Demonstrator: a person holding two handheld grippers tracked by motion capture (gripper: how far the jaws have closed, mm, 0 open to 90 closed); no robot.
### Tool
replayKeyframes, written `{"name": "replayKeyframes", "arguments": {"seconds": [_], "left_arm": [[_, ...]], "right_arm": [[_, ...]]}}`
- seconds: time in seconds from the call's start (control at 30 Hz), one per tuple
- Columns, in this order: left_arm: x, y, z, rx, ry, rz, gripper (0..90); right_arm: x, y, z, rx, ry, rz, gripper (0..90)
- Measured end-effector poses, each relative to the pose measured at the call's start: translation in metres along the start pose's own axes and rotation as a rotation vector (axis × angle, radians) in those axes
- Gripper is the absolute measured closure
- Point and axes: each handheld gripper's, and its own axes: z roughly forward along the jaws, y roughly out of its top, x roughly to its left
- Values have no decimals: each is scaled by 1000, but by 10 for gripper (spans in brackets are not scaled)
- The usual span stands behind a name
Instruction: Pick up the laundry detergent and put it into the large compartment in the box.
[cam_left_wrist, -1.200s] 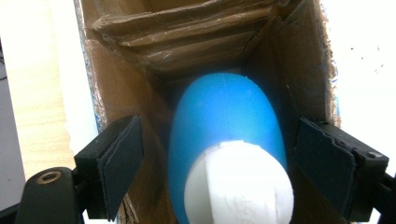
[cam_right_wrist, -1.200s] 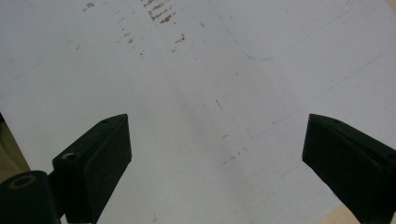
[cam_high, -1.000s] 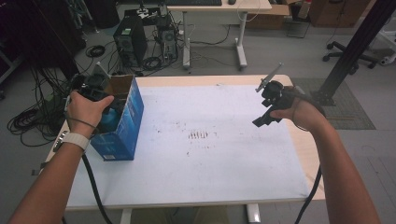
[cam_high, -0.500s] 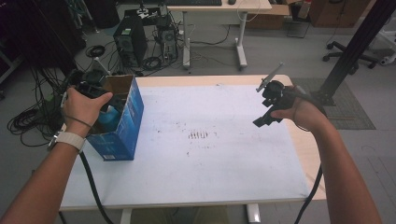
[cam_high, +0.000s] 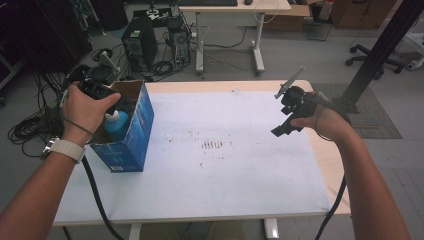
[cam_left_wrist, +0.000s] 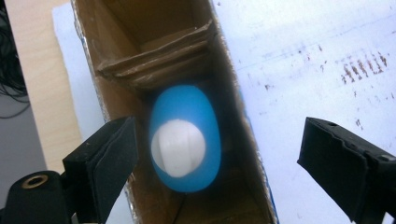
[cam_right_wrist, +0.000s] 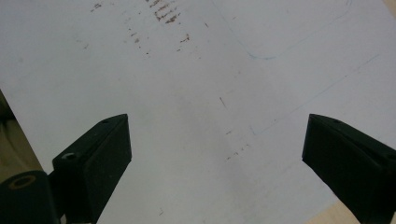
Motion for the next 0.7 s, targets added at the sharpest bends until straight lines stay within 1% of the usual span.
{"name": "replayKeyframes", "arguments": {"seconds": [0.23,0.33,0.4,0.6,0.7], "left_arm": [[-9,1,-11,-3,-8,37,118],[-12,0,-14,7,-18,51,118],[-13,0,-17,0,-17,55,118],[-23,1,-26,0,-34,92,118],[-28,1,-29,0,-57,108,118]], "right_arm": [[2,0,-1,-2,0,-1,81],[2,0,-2,-3,0,1,81],[3,0,-3,-5,-1,1,80],[4,1,-4,-8,-2,-2,79],[5,1,-5,-12,-2,-4,79]]}}
